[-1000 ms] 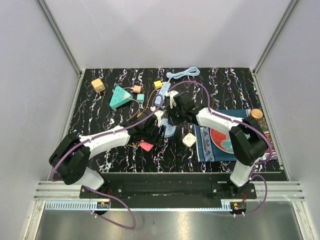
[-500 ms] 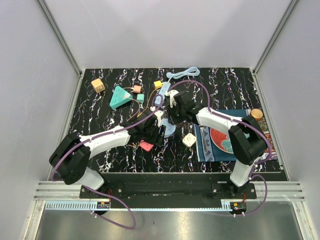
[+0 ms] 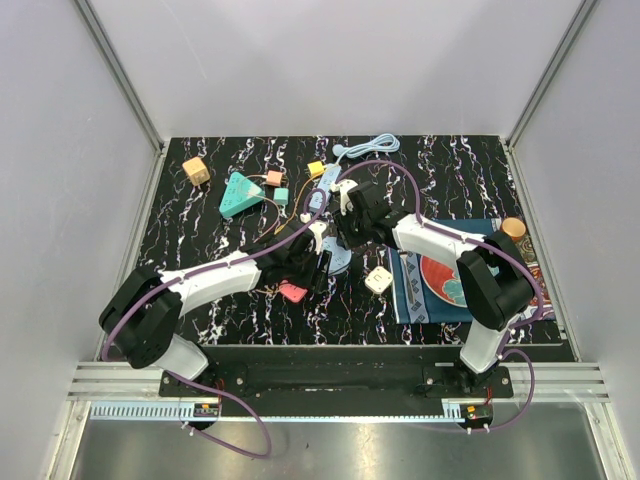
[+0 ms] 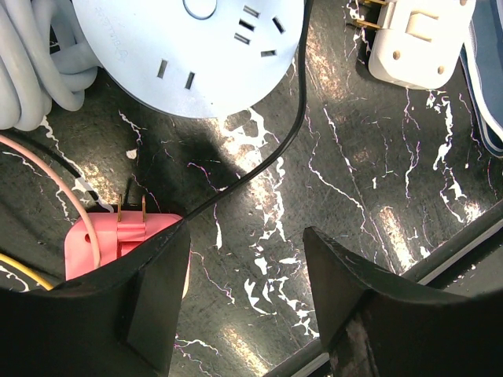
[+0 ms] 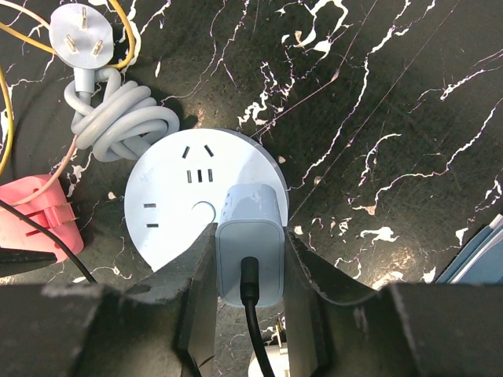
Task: Insert the plug
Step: Insert the plug into the socket.
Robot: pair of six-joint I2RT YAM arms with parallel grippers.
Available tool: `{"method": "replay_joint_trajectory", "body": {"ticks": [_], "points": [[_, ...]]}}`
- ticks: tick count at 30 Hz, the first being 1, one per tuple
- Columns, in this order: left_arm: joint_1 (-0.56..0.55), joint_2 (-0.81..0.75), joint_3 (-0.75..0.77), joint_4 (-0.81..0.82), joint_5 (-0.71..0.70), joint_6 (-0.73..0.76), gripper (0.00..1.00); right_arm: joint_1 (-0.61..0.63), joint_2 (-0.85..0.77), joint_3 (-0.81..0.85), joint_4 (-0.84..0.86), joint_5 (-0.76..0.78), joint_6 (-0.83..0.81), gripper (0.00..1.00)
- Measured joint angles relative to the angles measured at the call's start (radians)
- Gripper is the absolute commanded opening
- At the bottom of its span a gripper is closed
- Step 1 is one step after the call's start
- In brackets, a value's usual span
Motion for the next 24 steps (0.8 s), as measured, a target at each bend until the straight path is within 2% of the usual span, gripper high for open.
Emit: {"method": "replay_joint_trajectory", "body": {"ticks": [24], "points": [[0.0, -0.001, 0.0, 0.0, 0.0, 0.0, 0.63, -0.002, 0.054, 0.069, -0.069, 0.014, -0.01, 0.0]]}}
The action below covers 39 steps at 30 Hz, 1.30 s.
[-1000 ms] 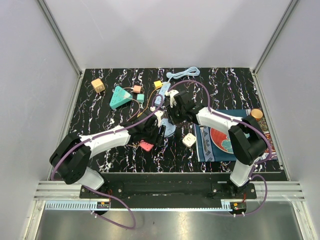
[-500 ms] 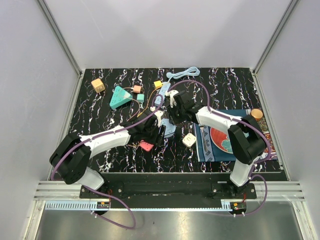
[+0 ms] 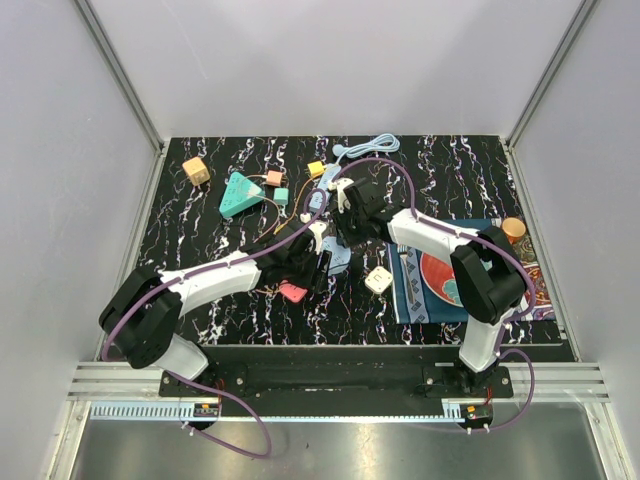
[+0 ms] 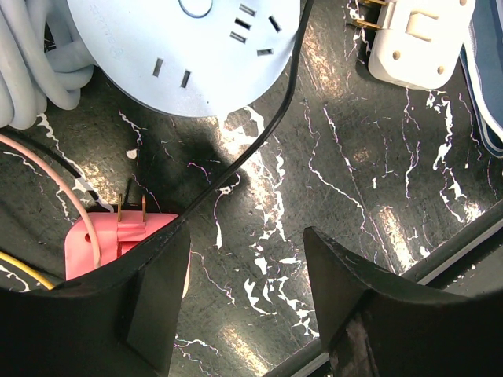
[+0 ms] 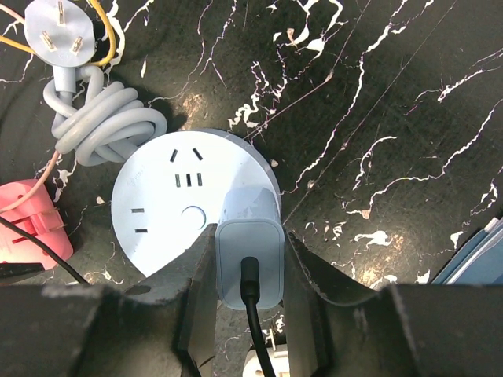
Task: Insert the plug
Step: Insert the plug into the socket.
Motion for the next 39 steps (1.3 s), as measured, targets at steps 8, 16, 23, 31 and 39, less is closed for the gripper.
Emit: {"method": "replay_joint_trajectory", "body": {"ticks": [8, 16, 23, 31, 39], "points": [[0.012, -0.035, 0.0, -0.004, -0.006, -0.009, 0.63, -0.001, 0.004, -0.003, 0.013, 0.001, -0.002, 0.0], [0.045, -0.233, 0.001, -0.053, -0.065, -0.029, 0.68, 0.002, 0.014, -0.011, 0.022, 0.008, -0.025, 0.0], [0.135, -0.48, 0.085, -0.17, -0.194, 0.01, 0.77, 0.01, 0.006, -0.034, 0.054, 0.027, -0.031, 0.0], [0.227, -0.616, 0.209, -0.193, -0.379, 0.145, 0.89, 0.026, -0.002, -0.063, 0.105, 0.059, -0.025, 0.0], [0.261, -0.676, 0.127, -0.156, -0.514, 0.223, 0.93, 0.056, 0.038, -0.04, 0.135, 0.134, -0.003, 0.0]]}}
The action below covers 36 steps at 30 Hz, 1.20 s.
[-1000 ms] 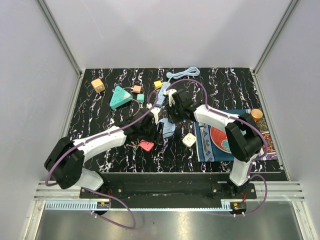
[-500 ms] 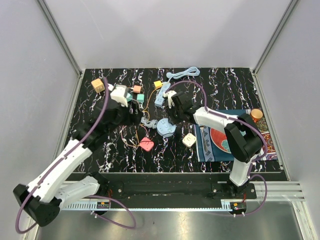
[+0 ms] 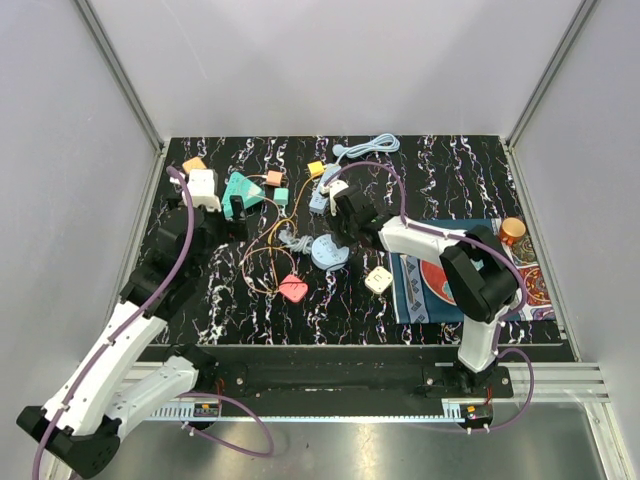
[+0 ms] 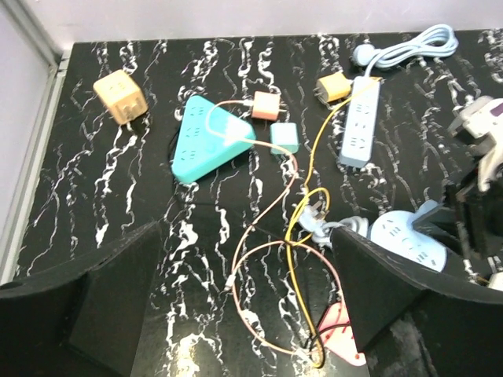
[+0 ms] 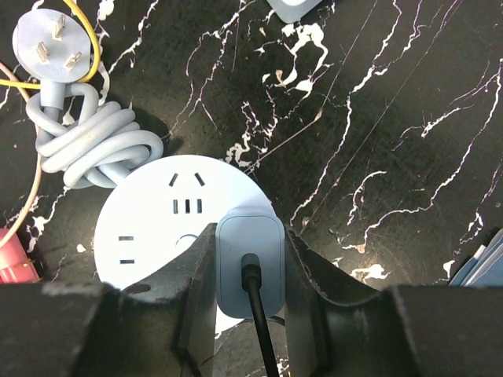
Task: Insert the plug
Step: Insert the plug into the socket.
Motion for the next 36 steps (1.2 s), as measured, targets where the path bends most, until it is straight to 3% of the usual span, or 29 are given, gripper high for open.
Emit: {"method": "replay_joint_trajectory", "body": {"ticks": [13, 14, 18, 25, 31, 36], "points": [[0.029, -0.076, -0.072, 0.016, -0.068, 0.026, 0.94, 0.003, 0.005, -0.016, 0.052, 0.019, 0.079, 0.02], [0.029, -0.079, -0.074, 0.021, -0.071, 0.026, 0.94, 0.003, 0.003, -0.019, 0.054, 0.021, 0.084, 0.12], [0.032, -0.084, -0.078, 0.022, -0.076, 0.029, 0.94, 0.003, -0.014, -0.037, 0.056, 0.024, 0.105, 0.34], [0.035, -0.084, -0.079, 0.023, -0.076, 0.029, 0.95, 0.004, -0.034, -0.038, -0.072, 0.015, 0.133, 0.66], [0.038, -0.083, -0.079, 0.023, -0.075, 0.029, 0.95, 0.004, -0.03, 0.018, -0.215, 0.005, 0.135, 0.8], [0.039, -0.083, -0.079, 0.023, -0.073, 0.029, 0.95, 0.004, -0.03, 0.086, -0.291, -0.001, 0.133, 0.82]]}}
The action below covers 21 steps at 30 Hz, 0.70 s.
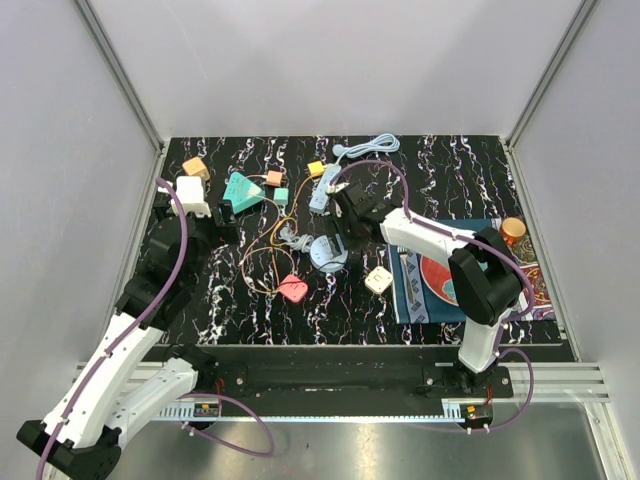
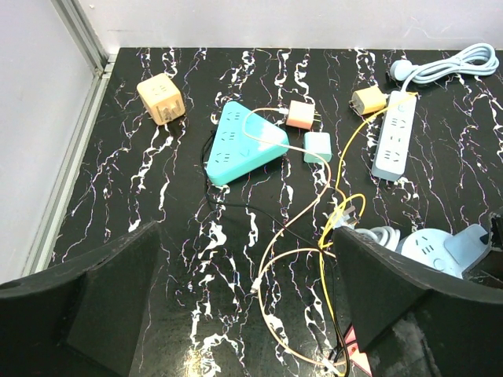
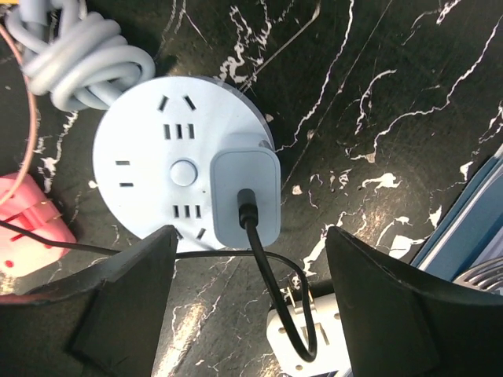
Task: Insert the plug
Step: Insert the plug into the socket, then press the plug into the socket.
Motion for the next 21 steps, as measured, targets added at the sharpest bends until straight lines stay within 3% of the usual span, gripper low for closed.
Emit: {"method": "replay_joint_trajectory", "body": {"ticks": [13, 21], "points": [[0.002, 0.02, 0.0, 0.002, 0.023, 0.0, 0.95, 0.0, 0.053, 0.229, -0.153, 0.001, -0.002, 0.67], [0.003, 0.027, 0.0, 0.006, 0.034, 0.0, 0.95, 0.0, 0.154, 0.268, -0.231, -0.002, -0.002, 0.56]]}}
